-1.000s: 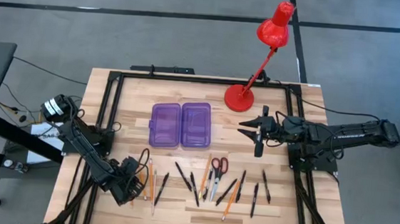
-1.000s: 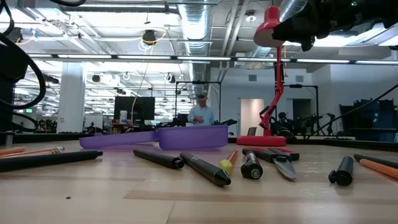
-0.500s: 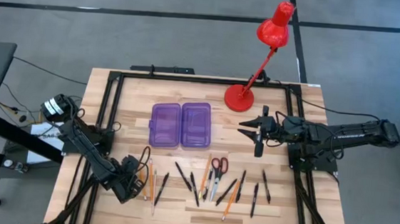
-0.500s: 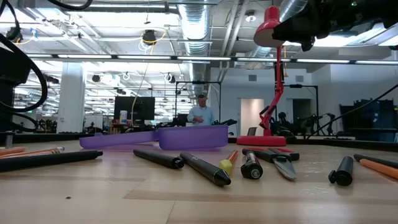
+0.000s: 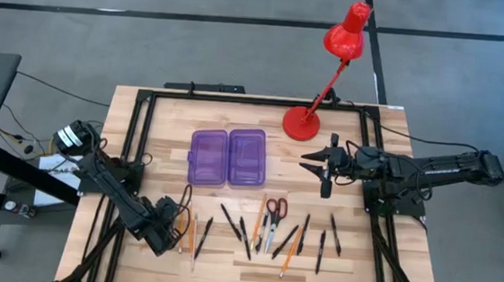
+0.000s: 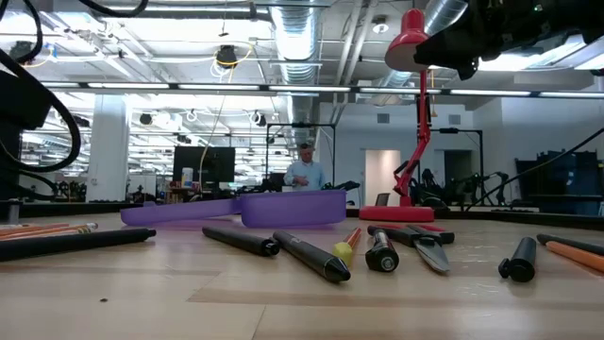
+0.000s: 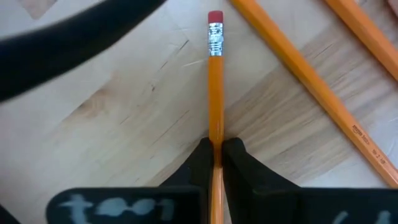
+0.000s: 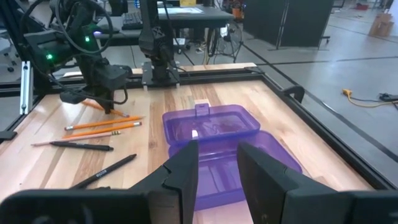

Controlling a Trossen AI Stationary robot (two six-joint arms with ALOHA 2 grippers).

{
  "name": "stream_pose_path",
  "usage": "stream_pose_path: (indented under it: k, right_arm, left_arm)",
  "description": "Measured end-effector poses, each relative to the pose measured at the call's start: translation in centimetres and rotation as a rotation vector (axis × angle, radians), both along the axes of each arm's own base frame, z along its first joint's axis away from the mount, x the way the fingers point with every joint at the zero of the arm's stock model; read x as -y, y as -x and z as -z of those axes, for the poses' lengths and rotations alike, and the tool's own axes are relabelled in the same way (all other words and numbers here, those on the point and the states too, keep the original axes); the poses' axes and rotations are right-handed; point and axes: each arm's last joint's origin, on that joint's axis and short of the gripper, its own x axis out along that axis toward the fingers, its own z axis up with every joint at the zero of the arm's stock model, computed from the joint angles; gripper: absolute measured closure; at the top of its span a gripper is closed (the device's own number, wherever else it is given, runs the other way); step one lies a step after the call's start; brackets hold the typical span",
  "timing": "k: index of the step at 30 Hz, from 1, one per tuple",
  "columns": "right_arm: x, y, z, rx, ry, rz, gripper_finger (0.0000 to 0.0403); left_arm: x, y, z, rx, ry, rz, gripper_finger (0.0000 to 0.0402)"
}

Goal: Pick & place school supplies into a supply box
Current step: Put the orange pencil into the violet supply box

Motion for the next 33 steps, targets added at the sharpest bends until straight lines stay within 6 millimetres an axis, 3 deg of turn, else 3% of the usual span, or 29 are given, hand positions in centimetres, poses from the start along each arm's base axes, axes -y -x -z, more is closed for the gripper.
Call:
stream_pose_path:
  k: [11, 16, 25, 33]
  right_arm:
    - [0.0, 0.0, 0.2, -0.019, 0.001, 0.000, 0.0296]
    - [0.0, 0.0, 0.2, -0.019, 0.001, 0.000, 0.0296]
    - [0.0, 0.0, 0.2, -0.019, 0.000, 0.000, 0.0296]
    - [0.0, 0.0, 0.2, -0.019, 0.001, 0.000, 0.0296]
  left_arm:
    - [0.3, 0.3, -0.1, 0.043, -0.066, 0.014, 0.0401]
    - [0.7, 0.3, -1.0, 0.109, -0.172, 0.017, 0.0401]
    - [1.3, -0.3, -2.9, 0.118, -0.198, 0.031, 0.0397]
    - [1.2, -0.3, -3.1, 0.145, -0.233, 0.025, 0.0400]
